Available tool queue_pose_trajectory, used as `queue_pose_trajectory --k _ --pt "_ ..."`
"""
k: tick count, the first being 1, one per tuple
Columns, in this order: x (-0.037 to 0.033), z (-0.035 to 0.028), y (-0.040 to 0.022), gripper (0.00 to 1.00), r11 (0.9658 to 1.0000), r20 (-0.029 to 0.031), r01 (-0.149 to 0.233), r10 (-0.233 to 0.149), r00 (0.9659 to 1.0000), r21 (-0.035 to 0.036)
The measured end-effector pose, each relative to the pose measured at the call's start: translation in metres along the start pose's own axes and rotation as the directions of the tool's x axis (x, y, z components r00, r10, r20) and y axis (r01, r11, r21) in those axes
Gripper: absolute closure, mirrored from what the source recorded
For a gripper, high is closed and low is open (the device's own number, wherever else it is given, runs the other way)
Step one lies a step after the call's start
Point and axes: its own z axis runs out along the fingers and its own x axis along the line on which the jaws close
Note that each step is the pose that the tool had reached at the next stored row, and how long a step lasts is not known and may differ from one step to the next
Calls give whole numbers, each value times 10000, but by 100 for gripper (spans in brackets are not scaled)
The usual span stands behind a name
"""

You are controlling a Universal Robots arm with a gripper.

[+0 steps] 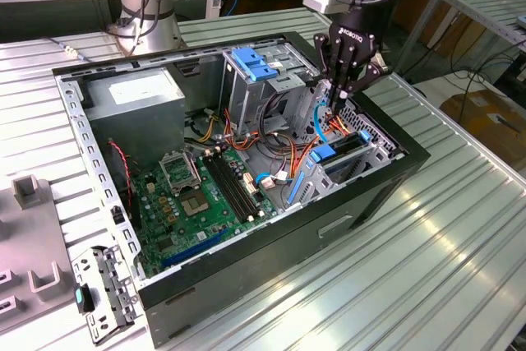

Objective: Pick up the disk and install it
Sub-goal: 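Insert the second disk wire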

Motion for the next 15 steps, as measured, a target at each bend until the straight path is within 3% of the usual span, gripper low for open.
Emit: queue_pose_trajectory --k 5,15 --pt "5 0 12 84 10000 0 -2 2 10000 0" --pt "69 17 180 84 10000 31 85 -85 10000 19"
